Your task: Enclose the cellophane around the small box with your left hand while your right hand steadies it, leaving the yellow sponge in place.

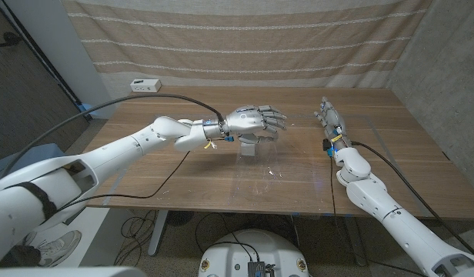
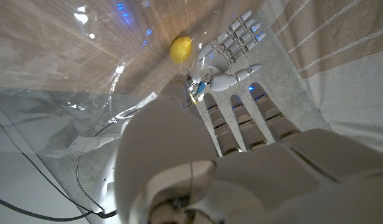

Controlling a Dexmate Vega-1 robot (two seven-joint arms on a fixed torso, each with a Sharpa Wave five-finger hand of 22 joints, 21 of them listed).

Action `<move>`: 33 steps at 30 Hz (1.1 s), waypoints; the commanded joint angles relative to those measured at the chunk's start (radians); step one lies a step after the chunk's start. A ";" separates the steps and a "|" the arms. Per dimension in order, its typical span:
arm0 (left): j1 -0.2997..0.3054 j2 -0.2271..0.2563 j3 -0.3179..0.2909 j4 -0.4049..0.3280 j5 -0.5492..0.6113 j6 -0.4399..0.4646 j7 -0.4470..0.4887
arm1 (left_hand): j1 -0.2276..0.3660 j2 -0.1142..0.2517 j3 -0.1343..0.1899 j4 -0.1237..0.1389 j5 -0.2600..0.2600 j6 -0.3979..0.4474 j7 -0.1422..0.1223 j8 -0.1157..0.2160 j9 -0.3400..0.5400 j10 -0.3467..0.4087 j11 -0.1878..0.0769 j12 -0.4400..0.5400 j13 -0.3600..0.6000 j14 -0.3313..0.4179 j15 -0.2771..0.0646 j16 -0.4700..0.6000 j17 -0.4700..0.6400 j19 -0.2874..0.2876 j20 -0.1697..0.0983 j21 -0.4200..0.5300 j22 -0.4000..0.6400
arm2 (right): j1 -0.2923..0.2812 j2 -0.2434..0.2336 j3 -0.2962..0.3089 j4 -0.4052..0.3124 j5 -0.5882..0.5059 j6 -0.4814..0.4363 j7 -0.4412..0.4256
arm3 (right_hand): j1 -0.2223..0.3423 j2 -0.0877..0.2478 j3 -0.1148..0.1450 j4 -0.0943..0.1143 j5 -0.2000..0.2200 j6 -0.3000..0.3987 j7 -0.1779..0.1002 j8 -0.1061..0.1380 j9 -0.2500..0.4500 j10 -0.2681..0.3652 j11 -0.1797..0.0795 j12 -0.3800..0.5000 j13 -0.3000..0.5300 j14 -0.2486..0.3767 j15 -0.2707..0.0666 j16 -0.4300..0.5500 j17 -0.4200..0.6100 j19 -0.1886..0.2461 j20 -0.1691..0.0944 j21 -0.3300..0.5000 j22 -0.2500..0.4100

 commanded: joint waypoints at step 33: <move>-0.035 -0.066 0.106 0.070 -0.092 0.090 -0.033 | -0.285 -0.064 -0.127 0.096 -0.080 -0.555 -0.008 -0.424 -0.236 -0.189 0.070 -0.106 -0.054 -0.056 -0.075 -0.035 -0.006 -0.085 0.027 -0.071 0.002 | 0.025 0.001 0.012 0.051 0.026 0.013 0.031 | -0.010 -0.009 0.007 0.000 -0.004 0.010 0.000 0.001 0.005 0.005 0.002 -0.001 0.005 0.008 0.007 -0.003 0.003 0.005 0.011 0.004 0.006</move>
